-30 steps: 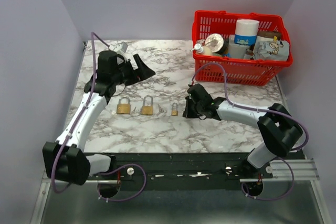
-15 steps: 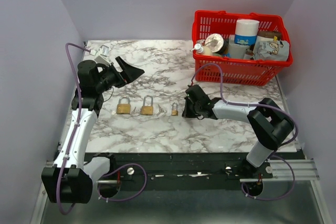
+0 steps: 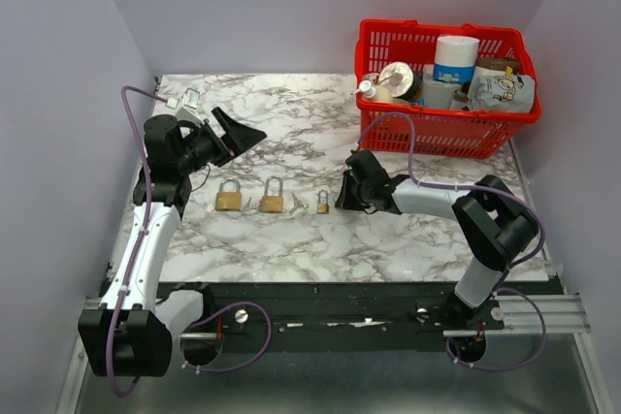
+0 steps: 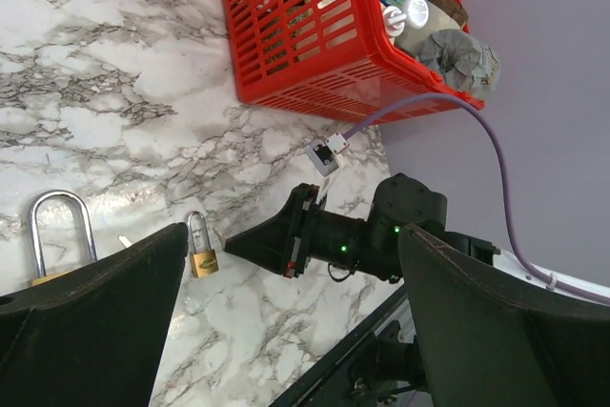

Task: Lock with the key
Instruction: Place the key at the center of the board, then reset both arms

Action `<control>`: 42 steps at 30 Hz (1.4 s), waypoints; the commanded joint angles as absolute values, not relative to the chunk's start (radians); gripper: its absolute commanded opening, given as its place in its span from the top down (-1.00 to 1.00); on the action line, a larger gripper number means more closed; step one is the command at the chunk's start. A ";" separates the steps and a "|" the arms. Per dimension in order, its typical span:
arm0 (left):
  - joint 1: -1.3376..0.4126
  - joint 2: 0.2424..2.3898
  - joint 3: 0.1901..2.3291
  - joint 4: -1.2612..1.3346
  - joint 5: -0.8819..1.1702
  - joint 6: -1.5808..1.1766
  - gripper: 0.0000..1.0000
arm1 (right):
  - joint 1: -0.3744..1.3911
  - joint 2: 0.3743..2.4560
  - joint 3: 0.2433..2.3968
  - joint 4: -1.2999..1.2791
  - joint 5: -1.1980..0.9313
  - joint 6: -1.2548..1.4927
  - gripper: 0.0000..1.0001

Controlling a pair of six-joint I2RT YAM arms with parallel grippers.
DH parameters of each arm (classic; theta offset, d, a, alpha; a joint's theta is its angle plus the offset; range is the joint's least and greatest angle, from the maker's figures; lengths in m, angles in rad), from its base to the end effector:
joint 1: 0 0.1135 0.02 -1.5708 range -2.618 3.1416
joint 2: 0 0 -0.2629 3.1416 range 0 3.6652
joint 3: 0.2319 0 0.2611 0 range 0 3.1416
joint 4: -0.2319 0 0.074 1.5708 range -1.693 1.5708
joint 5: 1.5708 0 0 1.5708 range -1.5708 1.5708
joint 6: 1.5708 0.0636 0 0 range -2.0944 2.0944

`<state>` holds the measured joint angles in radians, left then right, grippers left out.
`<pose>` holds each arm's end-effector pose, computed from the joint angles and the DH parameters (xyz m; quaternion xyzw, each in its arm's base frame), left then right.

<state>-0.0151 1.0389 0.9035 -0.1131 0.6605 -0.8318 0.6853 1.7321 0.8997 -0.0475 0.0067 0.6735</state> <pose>0.2663 -0.0430 0.3347 -0.1137 0.7643 -0.4720 0.4244 0.2831 0.2309 0.1194 -0.0044 0.9409 0.2103 0.2654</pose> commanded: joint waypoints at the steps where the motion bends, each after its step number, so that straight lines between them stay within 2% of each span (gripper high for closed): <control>1: 0.018 1.022 0.893 -0.110 0.690 -0.850 -0.97 | 0.676 1.758 0.900 -0.081 0.008 0.689 0.61; 5: 0.025 1.022 0.890 -0.120 0.692 -0.851 -0.97 | 0.676 1.743 0.899 -0.110 -0.032 0.701 0.43; 16: 0.049 1.034 0.925 -0.210 0.689 -0.795 -0.97 | 0.676 1.600 0.899 -0.189 -0.032 0.637 0.23; 19: 0.069 1.065 0.998 -0.326 0.693 -0.703 -0.97 | 0.676 1.501 0.896 -0.213 -0.055 0.557 -0.05; 20: 0.075 1.074 1.020 -0.363 0.692 -0.672 -0.97 | 0.678 1.474 0.894 -0.238 -0.060 0.533 -0.29; 22: 0.081 1.095 1.089 -0.487 0.675 -0.577 -0.97 | 0.676 1.371 0.885 -0.261 -0.069 0.462 -0.54; 23: 0.084 1.101 1.110 -0.529 0.669 -0.539 -0.98 | 0.676 1.335 0.879 -0.281 -0.086 0.431 -0.73; 26: 0.086 1.138 1.218 -0.717 0.609 -0.379 -0.97 | 0.677 1.173 0.879 -0.345 -0.090 0.345 -0.99; 31: 0.087 1.172 1.341 -0.923 0.433 -0.192 -0.97 | 0.655 0.968 0.922 -0.442 -0.026 0.262 -1.00; 38: 0.068 1.141 1.276 -0.919 0.347 -0.032 -0.97 | 0.574 0.750 0.907 -0.546 0.098 0.204 -1.00; 42: -0.027 1.124 1.214 -0.868 0.235 -0.029 -0.97 | 0.499 0.647 0.841 -0.554 0.118 0.241 -1.00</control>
